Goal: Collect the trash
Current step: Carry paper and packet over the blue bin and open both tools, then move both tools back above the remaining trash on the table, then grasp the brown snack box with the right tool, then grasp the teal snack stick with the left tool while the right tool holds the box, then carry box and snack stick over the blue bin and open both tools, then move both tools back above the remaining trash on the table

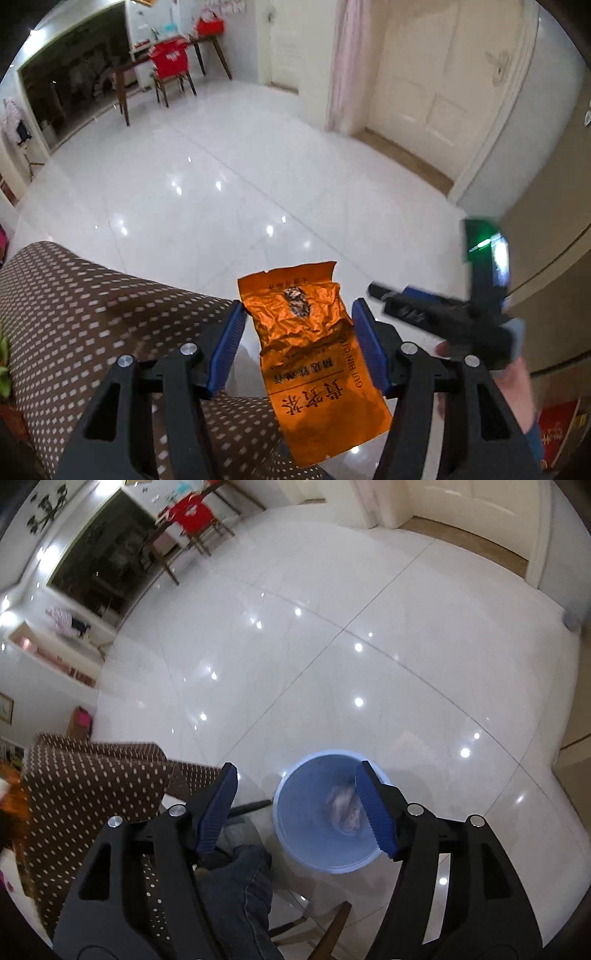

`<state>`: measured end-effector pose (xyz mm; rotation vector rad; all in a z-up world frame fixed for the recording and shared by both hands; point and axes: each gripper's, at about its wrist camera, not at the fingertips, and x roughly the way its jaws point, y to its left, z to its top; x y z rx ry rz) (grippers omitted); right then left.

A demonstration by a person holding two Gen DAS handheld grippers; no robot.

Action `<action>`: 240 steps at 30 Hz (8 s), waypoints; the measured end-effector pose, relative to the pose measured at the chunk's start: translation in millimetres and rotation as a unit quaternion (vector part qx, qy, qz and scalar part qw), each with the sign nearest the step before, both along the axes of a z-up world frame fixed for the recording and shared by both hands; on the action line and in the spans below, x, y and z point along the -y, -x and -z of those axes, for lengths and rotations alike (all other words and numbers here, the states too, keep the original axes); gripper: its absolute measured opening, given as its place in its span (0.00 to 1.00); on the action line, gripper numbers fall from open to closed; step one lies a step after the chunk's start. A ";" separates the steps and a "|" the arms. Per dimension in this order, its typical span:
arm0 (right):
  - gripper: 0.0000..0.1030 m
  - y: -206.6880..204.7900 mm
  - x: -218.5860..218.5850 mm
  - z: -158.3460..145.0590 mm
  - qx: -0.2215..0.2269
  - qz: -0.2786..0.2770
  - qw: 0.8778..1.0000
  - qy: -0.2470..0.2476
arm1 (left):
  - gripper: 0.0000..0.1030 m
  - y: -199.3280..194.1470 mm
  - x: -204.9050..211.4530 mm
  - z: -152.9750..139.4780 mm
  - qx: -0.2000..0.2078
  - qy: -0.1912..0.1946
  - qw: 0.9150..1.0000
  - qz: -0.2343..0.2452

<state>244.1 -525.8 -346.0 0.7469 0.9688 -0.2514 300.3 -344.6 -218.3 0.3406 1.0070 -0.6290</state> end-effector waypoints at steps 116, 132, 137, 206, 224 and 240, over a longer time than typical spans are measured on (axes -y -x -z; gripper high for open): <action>0.08 -8.9 -349.2 -169.0 0.199 -0.337 0.920 0.035 | 0.26 76.6 -379.9 -31.9 0.063 0.037 0.957 -0.280; 0.05 -0.4 -349.9 -184.4 0.222 -0.342 0.910 0.071 | 0.25 121.1 -385.7 -48.9 0.089 0.082 0.949 -0.291; 0.05 7.5 -327.9 -202.0 0.238 -0.331 0.911 0.065 | 0.25 127.5 -378.0 -67.2 0.102 0.098 0.949 -0.283; 0.94 52.0 -7.1 -120.6 0.128 0.005 0.991 0.026 | 0.86 3.4 -47.9 -28.7 -0.018 0.047 0.998 -0.049; 0.94 32.9 -162.0 -237.4 0.205 -0.118 0.966 0.104 | 0.90 93.8 -192.7 -151.5 0.143 0.119 0.979 -0.079; 0.94 -23.9 -309.5 -266.0 0.213 -0.261 0.937 0.098 | 0.91 92.3 -353.3 -148.9 0.168 0.117 0.954 -0.218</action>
